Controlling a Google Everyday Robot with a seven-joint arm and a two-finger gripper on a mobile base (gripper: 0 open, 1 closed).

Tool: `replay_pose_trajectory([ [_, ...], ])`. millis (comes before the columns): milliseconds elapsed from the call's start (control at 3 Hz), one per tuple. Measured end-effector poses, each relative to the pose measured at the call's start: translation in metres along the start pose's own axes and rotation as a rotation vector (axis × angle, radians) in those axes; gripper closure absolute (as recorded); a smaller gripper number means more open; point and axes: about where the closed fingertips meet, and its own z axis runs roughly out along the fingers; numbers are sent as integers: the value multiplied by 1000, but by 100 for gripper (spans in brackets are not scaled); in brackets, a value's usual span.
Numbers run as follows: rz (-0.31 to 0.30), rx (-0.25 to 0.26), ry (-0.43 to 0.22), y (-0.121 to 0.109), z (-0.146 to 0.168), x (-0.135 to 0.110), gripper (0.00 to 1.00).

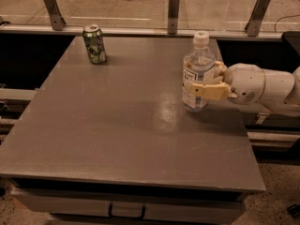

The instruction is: Place blue plastic bottle upright

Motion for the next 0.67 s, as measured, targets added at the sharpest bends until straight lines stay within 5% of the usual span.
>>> replay_pose_trajectory([
  [667,14,-18,-9,12,-1,20,35],
])
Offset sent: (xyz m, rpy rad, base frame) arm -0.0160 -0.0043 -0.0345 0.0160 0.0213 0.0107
